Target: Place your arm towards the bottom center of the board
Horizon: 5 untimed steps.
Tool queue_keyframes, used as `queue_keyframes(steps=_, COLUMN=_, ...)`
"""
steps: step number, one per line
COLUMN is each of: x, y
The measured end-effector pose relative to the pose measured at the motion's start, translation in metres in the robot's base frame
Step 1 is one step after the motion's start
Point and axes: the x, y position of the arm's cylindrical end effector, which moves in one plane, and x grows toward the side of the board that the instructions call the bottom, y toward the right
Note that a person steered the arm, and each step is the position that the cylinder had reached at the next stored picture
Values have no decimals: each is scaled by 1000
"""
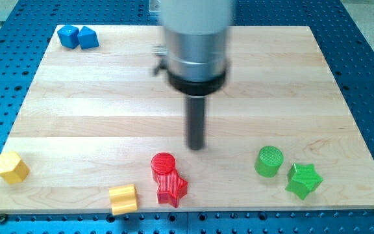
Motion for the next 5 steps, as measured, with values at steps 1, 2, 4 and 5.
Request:
queue_keyframes(steps=1, x=78, y=40)
queue_keyframes(steps=2, x=96, y=35)
queue_keyframes(steps=4, x=96, y=8)
queue_keyframes(steps=5, x=97, y=-46)
